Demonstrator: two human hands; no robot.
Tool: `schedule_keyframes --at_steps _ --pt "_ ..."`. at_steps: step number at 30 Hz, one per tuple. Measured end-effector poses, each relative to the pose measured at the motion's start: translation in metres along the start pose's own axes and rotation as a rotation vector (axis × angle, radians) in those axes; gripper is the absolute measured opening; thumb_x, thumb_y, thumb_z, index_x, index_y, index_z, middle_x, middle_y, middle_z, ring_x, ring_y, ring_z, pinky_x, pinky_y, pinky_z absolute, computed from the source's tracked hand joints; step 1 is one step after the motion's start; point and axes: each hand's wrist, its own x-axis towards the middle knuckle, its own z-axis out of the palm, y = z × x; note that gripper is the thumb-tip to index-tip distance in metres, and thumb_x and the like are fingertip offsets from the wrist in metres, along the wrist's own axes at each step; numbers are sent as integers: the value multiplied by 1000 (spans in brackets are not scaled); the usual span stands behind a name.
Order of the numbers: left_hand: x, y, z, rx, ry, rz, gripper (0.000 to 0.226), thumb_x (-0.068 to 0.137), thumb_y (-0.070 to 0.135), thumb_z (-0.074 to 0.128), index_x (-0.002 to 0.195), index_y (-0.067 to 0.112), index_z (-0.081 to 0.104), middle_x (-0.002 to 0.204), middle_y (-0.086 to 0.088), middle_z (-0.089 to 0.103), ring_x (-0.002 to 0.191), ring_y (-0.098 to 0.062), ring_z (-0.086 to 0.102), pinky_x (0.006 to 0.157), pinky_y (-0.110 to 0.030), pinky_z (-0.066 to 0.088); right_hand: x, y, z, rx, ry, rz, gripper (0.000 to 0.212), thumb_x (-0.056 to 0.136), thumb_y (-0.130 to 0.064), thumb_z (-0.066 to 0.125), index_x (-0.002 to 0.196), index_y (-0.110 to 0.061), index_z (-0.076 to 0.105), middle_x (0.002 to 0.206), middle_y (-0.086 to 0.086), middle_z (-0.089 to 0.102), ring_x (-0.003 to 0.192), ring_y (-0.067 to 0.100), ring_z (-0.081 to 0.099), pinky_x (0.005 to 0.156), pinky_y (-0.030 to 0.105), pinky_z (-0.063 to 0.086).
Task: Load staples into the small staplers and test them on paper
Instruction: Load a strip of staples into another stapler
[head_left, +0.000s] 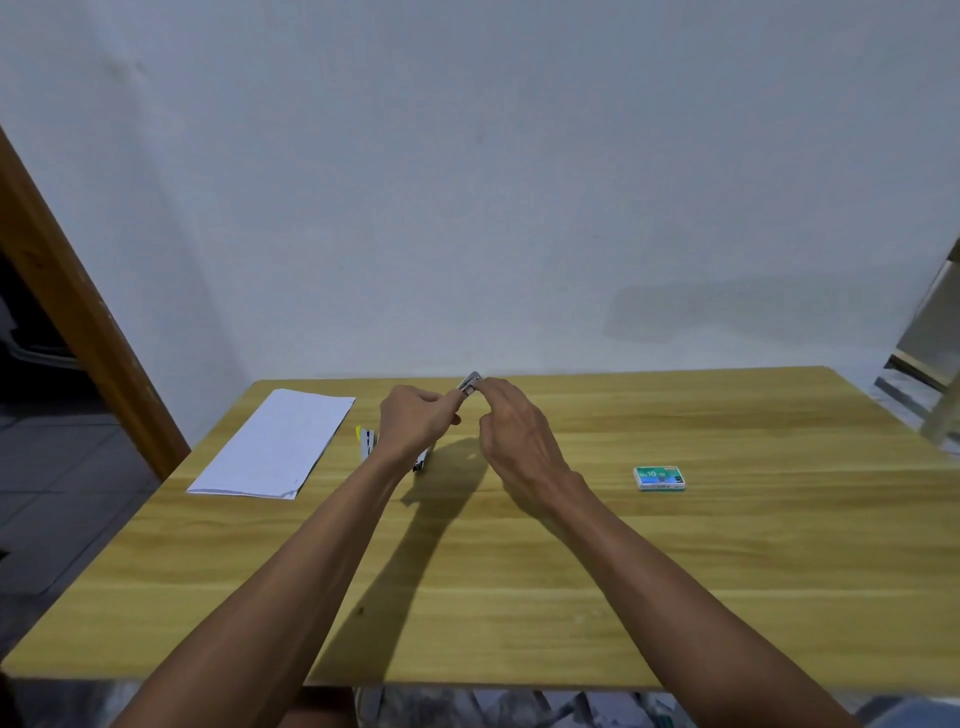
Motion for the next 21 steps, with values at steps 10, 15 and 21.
schedule_keyframes --at_steps 10,15,21 --pt "4 13 0 839 265 841 16 75 24 66 69 10 62 60 -4 59 63 -27 54 51 -29 32 18 -13 -7 1698 140 889 19 99 -1 41 105 4 59 102 19 65 85 25 69 85 33 58" --pt "10 12 4 967 304 966 14 70 21 71 70 9 65 61 -5 64 63 -27 59 50 -29 37 22 -11 -17 1939 135 1059 30 104 -11 36 91 5 57 85 22 66 70 30 73 69 34 62" --pt "5 11 -2 476 11 316 37 80 39 62 63 7 69 59 -6 68 62 -30 63 53 -29 45 13 6 -28 1621 75 1164 24 95 9 33 107 9 54 89 23 59 78 29 60 63 33 61"
